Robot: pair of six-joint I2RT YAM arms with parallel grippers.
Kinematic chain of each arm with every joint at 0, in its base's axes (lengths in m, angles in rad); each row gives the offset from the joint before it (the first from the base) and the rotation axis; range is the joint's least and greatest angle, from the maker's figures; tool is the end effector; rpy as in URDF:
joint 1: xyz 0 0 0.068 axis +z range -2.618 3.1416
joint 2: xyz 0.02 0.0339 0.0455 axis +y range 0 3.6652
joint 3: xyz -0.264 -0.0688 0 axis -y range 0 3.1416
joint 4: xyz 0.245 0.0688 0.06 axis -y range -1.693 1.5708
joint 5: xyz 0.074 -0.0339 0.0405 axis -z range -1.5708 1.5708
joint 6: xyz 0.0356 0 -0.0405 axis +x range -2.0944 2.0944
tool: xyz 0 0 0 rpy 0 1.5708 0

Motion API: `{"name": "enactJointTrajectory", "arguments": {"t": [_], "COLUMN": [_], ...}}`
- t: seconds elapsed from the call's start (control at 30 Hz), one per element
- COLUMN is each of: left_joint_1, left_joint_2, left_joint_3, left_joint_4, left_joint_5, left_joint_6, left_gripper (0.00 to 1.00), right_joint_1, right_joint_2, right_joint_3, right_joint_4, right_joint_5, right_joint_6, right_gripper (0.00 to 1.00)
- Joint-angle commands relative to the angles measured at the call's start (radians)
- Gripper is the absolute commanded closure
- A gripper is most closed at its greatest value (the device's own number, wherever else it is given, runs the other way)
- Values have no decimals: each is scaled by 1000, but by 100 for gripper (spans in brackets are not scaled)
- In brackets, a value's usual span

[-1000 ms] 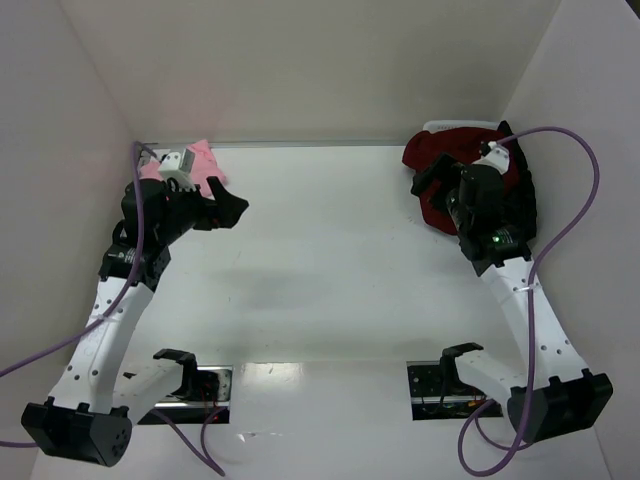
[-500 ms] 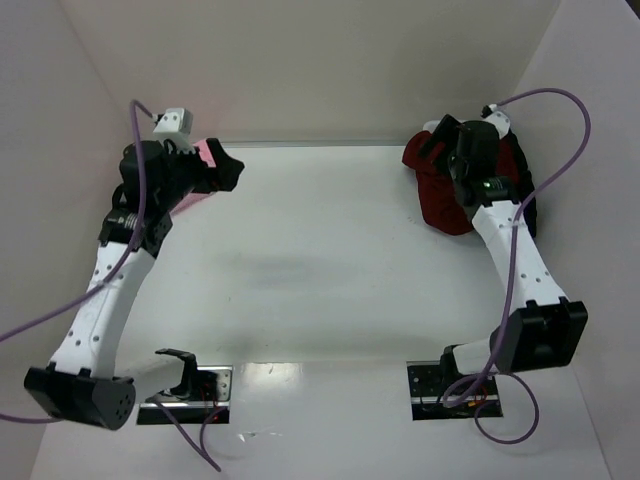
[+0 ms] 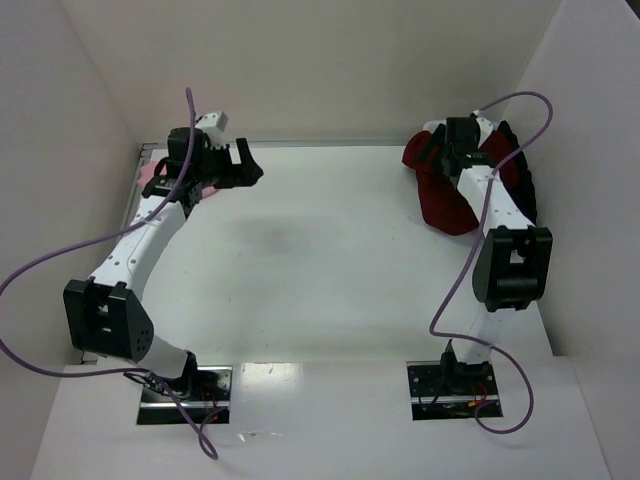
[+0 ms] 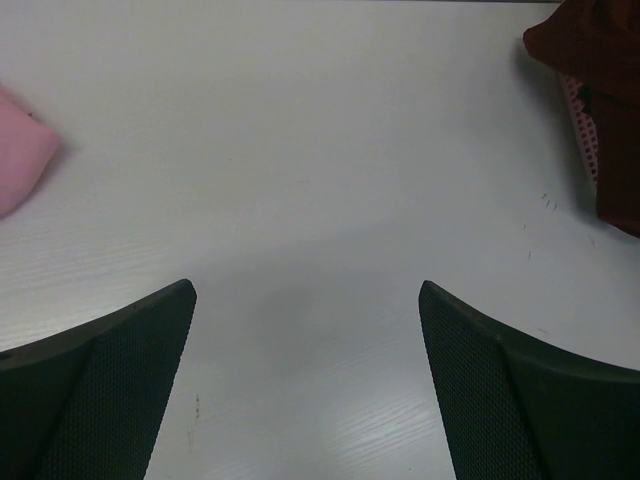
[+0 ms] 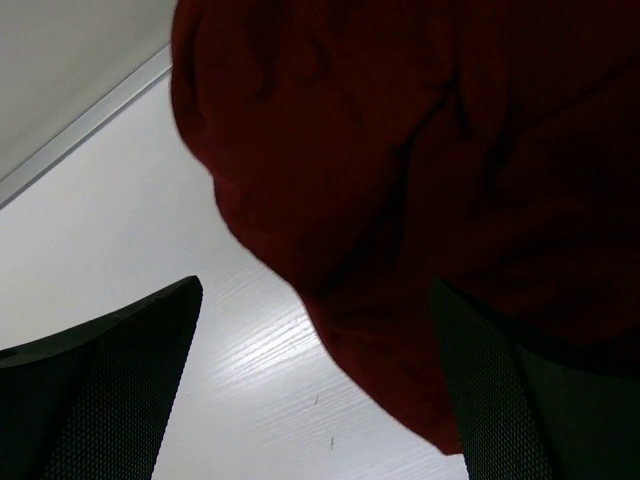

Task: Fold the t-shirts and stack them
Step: Grab crumpled tshirt from bin with the right arm

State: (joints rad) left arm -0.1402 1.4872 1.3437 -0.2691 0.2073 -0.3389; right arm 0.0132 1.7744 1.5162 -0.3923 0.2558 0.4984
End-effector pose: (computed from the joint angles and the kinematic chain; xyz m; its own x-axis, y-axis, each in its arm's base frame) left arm 0.3443 -0.0560 0.3573 -0.4820 -0.2605 -0.8365 0.1730 0.9077 -0.3824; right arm 0.4120 -0.0036 0.3018 -0.4417 0.4567 -0.7722 0.4551 0.8558 0.2458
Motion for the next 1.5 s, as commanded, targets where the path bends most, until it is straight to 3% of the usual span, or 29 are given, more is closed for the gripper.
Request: {"name": "enactJointTrajectory", "arguments": {"t": [0.0, 0.17, 0.4, 0.5, 0.63, 0.77, 0.8, 1.13, 1.27, 1.43, 1.47], "left_joint_1": [-2, -2, -2, -2, -2, -2, -2, -2, -12, -53, -67], "left_joint_2": [7, 53, 64, 73, 82, 91, 91, 139, 94, 94, 94], "left_joint_3": [69, 78, 78, 78, 78, 78, 78, 120, 81, 86, 101], "left_joint_4": [25, 25, 7, -5, -16, -16, -16, 13, 103, 177, 177], "left_joint_5": [23, 34, 34, 34, 34, 56, 57, 399, 572, 742, 742], "left_joint_6": [38, 38, 29, 29, 20, 11, 11, 101, 115, 115, 115], "left_gripper": [0, 0, 0, 0, 0, 0, 0, 0, 0, 0, 0], "right_joint_1": [-42, -52, -52, -52, -52, -52, -52, -52, -52, 53, 123], "right_joint_2": [28, 69, 163, 184, 195, 149, 136, -82, -186, -257, -269], "right_joint_3": [73, 71, 108, 122, 170, 208, 208, 343, 354, 363, 363], "right_joint_4": [-23, -14, 9, 23, -9, -22, -22, -34, -11, 4, 4], "right_joint_5": [59, 80, 82, 82, 72, 91, 91, -136, -390, -605, -619], "right_joint_6": [-6, -6, -24, -24, -34, -43, -56, -115, -115, -86, -86], "right_gripper": [1, 2, 19, 36, 71, 98, 100, 100, 100, 100, 100]}}
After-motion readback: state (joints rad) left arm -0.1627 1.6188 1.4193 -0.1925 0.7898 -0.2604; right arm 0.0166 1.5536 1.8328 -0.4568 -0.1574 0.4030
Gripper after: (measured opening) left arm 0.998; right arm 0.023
